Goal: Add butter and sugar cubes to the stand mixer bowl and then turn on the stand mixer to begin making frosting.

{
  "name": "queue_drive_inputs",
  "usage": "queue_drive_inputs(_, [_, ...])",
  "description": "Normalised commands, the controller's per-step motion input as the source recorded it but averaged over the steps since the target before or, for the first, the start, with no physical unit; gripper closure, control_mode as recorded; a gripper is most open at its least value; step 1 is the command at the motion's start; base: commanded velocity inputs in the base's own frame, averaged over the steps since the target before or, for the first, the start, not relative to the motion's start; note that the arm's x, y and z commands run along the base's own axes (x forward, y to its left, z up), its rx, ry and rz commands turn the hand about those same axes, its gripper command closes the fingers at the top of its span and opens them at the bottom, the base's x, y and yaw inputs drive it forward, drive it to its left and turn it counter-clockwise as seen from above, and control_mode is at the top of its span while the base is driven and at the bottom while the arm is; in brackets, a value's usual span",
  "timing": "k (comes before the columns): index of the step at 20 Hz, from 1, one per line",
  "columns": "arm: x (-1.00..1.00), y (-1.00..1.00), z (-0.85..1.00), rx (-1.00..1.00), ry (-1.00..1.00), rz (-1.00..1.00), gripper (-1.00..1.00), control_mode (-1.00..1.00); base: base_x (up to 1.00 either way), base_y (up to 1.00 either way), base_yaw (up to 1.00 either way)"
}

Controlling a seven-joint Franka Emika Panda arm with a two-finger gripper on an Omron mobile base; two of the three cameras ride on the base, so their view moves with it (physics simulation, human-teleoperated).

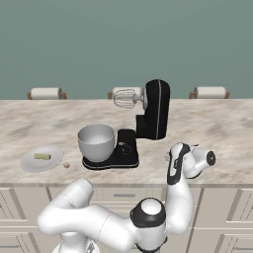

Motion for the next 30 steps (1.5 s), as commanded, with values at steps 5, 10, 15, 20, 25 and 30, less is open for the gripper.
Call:
queue_drive_inputs(5, [0.0,0.0,-0.24,-0.02,0.0,0.0,1.0,-1.0,0.0,0.0,0.0])
queue_drive_inputs(10, [0.0,0.0,-0.27,-0.02,0.0,0.0,1.0,-1.0,0.0,0.0,0.0])
queue_drive_inputs(15, [0.0,0.03,-0.18,-0.03,0.0,0.0,1.0,-1.0,0.0,0.0,0.0])
queue_drive_inputs(20, [-0.23,0.06,0.09,-0.01,-0.01,0.04,1.0,-1.0,0.0,0.0,0.0])
queue_drive_inputs(25, [-0.66,-0.16,0.57,0.0,-0.13,0.03,1.0,-1.0,0.0,0.0,0.0])
queue_drive_inputs(30, [-0.89,-0.11,0.47,-0.06,-0.14,0.0,1.0,-1.0,0.0,0.0,0.0])
